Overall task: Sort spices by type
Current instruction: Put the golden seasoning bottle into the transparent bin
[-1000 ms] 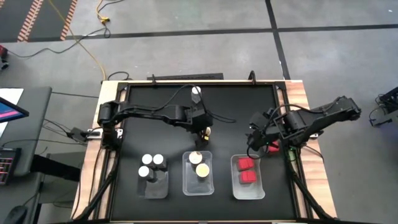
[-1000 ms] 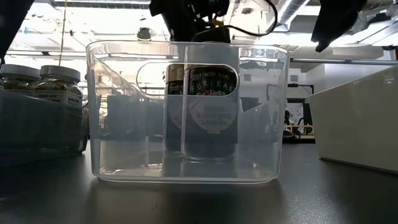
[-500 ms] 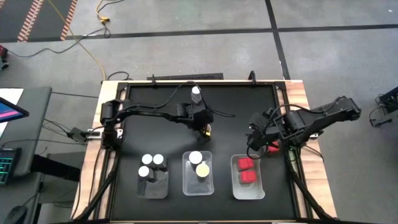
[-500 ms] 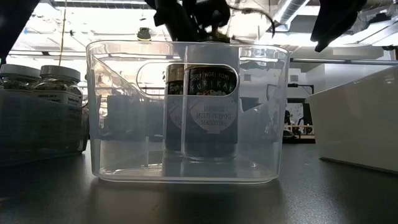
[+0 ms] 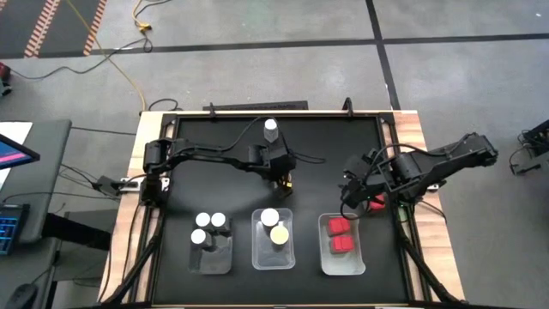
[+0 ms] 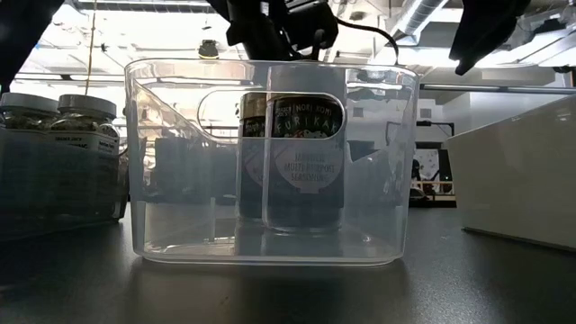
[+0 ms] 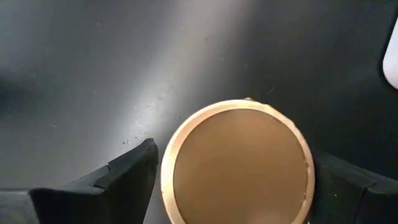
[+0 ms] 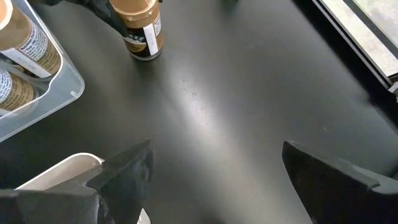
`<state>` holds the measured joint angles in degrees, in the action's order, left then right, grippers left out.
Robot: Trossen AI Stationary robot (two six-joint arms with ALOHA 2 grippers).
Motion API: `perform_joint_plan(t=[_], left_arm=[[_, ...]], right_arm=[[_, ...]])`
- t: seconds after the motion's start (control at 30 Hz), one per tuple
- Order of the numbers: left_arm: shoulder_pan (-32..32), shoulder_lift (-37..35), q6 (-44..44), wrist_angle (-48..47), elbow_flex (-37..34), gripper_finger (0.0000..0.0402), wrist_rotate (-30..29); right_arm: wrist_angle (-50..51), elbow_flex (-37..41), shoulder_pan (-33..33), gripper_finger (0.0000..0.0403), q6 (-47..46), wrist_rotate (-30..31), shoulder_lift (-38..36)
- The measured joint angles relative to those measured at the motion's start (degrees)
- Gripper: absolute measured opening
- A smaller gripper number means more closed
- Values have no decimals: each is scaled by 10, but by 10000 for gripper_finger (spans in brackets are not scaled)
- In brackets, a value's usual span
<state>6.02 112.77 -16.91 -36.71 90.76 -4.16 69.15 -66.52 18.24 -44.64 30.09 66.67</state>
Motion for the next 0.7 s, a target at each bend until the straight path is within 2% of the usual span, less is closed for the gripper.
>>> perform_joint_plan(t=[0.3,0.53,0.7], left_arm=[[0,0,8,3,0,272,-2],[0,-11,19,-8,0,271,-1],[-3,-53,59,-51,22,271,-1]], right_arm=[[-2,0,0,379,1,0,0],[-4,0,0,379,1,0,0],[-3,0,0,379,1,0,0]])
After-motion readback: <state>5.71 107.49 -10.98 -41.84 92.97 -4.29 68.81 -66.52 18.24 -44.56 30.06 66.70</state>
